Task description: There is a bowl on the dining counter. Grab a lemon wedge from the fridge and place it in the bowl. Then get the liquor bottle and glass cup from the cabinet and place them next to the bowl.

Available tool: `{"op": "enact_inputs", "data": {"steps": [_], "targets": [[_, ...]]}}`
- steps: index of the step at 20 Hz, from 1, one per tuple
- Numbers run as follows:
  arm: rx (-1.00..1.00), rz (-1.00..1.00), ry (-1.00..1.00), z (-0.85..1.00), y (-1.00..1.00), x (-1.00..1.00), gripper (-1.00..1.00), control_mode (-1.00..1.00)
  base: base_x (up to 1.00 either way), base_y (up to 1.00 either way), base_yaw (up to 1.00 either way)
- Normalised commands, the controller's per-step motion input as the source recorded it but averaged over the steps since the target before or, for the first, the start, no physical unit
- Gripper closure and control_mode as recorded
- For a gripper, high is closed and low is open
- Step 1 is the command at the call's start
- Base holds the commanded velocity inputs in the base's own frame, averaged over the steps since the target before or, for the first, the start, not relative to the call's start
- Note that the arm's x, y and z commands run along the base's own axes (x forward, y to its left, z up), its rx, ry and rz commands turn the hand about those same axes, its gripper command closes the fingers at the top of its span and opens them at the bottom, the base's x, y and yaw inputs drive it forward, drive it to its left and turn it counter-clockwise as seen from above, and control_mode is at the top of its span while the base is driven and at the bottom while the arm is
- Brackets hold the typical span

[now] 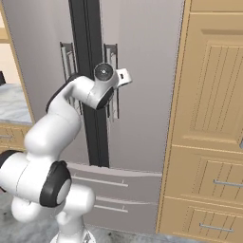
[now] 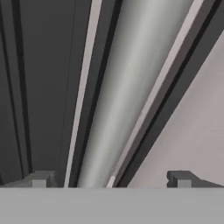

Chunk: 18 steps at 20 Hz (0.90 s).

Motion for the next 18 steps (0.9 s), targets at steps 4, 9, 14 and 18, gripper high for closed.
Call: {"op": "enact_inputs", "data": {"steps": [4,9,14,18], "targets": [[0.00,-0.11,-0.12,-0.05,0.05,0.26,-1.00,-1.00,0.00,0.00,0.00],[0.00,-0.10,-0.10,-0.04,0.05,0.35,-1.00,-1.00,0.00,0.00,0.00],[0.00,-0.08,-0.04,-0.06,0.08,0.47,1.00,-1.00,0.00,0.00,0.00],[0.00,-0.01,0.02,-0.01,0.02,0.18,1.00,-1.00,0.00,0.00,0.00]]}}
